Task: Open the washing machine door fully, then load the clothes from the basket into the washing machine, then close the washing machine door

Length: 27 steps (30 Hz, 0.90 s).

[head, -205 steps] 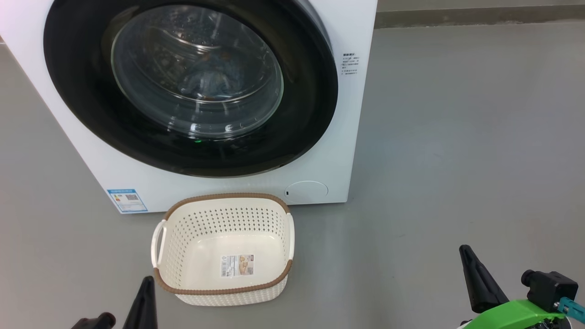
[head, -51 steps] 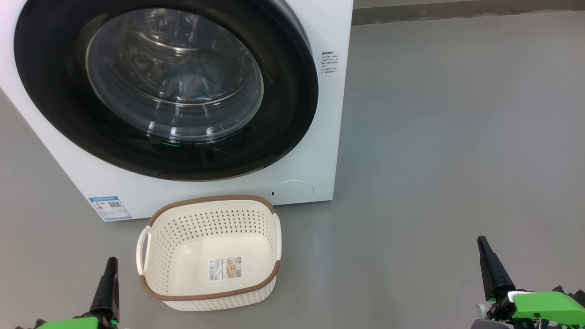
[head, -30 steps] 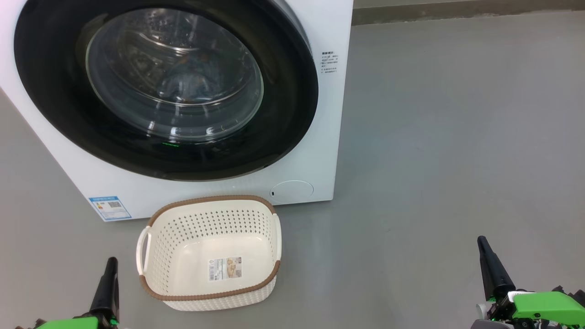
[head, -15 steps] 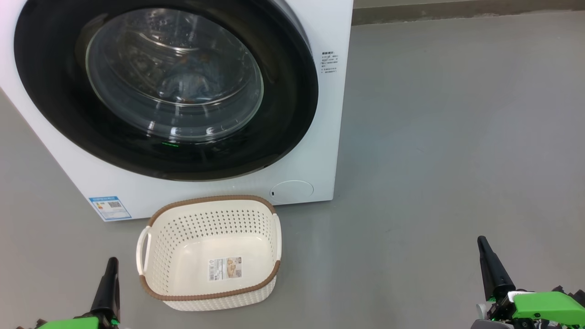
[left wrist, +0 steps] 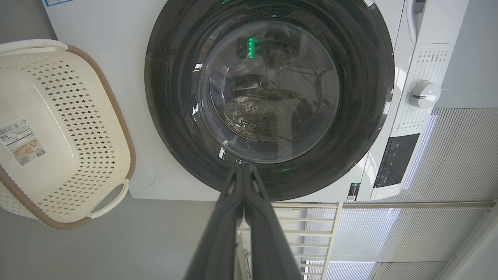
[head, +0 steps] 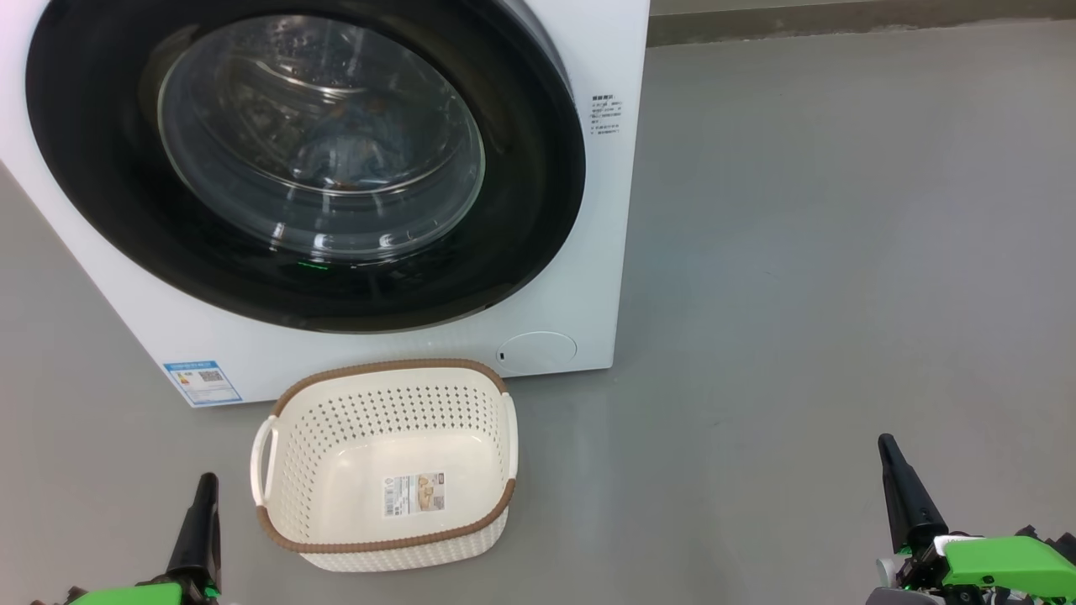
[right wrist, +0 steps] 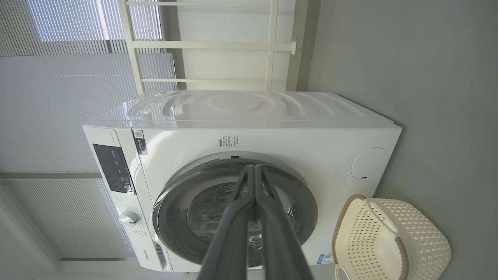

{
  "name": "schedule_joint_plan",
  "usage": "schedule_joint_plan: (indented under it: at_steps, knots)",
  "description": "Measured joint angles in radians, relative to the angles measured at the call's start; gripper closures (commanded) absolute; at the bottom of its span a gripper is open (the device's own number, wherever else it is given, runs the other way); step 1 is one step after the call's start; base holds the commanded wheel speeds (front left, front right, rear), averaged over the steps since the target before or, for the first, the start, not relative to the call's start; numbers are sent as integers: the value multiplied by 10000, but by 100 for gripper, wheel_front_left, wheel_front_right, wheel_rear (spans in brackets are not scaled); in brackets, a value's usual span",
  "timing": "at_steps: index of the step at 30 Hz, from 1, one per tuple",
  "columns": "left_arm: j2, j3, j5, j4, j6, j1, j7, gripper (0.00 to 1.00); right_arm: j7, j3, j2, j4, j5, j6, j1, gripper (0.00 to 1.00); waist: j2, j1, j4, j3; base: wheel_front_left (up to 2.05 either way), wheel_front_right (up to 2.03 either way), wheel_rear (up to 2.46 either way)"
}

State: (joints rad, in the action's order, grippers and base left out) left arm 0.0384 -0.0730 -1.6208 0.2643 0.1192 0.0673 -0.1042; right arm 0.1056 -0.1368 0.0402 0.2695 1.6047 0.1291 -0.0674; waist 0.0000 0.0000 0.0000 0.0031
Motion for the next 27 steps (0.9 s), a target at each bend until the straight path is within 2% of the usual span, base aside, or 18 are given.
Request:
schedule_joint_plan:
  at_steps: [27]
  knots:
    - [-4,-21,2,0,0,2,-4,100,0,0,0,0,0,0,0,100,0,0,0,0,0,0,0]
